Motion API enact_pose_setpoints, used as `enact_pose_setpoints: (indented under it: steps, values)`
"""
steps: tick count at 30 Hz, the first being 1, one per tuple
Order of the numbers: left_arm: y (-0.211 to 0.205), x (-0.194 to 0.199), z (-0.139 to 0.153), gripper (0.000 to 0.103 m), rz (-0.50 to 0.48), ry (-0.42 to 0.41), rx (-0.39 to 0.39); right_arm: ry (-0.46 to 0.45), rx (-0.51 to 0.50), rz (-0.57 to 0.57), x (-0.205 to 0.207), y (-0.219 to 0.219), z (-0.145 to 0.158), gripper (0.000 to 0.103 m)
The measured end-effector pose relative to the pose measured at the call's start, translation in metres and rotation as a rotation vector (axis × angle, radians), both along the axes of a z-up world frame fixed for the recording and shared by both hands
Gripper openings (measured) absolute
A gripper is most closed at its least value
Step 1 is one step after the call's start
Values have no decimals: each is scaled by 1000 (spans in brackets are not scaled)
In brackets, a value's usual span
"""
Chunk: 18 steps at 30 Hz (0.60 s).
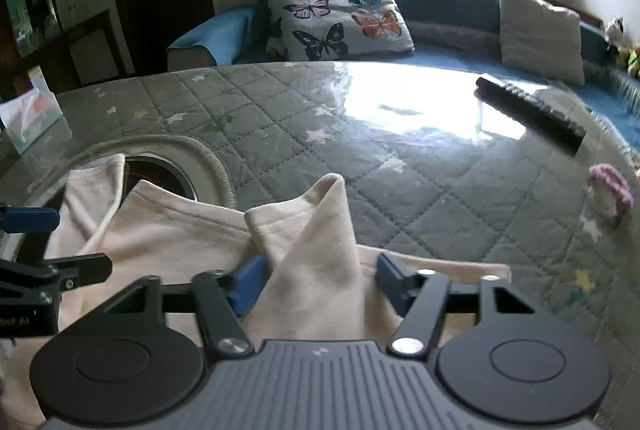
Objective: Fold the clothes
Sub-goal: 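Close both grippers on the cream sweatshirt fabric, then lift the sweatshirt with both grippers, lay it flat and open both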
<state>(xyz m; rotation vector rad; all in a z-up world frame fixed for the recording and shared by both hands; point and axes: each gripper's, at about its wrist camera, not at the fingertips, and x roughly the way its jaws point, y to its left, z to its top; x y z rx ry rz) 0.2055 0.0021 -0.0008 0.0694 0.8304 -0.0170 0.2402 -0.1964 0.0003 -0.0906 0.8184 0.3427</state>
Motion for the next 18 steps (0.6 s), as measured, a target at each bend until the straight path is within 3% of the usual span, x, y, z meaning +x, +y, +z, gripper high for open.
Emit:
enact_pose_setpoints:
  steps: [4, 6, 9, 11, 18]
  values:
    - [5, -2, -4, 41, -6, 22, -21, -1, 36, 4, -1, -5, 4, 28]
    - [7, -3, -4, 24, -7, 24, -29, -6, 49, -3, -3, -8, 7, 13]
    - [12, -8, -2, 11, -1, 14, -42, -15, 61, -14, -8, -14, 12, 10]
    - [14, -13, 1, 7, 6, 1, -47, -30, 62, -25, -14, -21, 17, 9]
    - [34, -43, 18, 4, 65, -63, -48, -105, 114, -101, -51, -62, 46, 9]
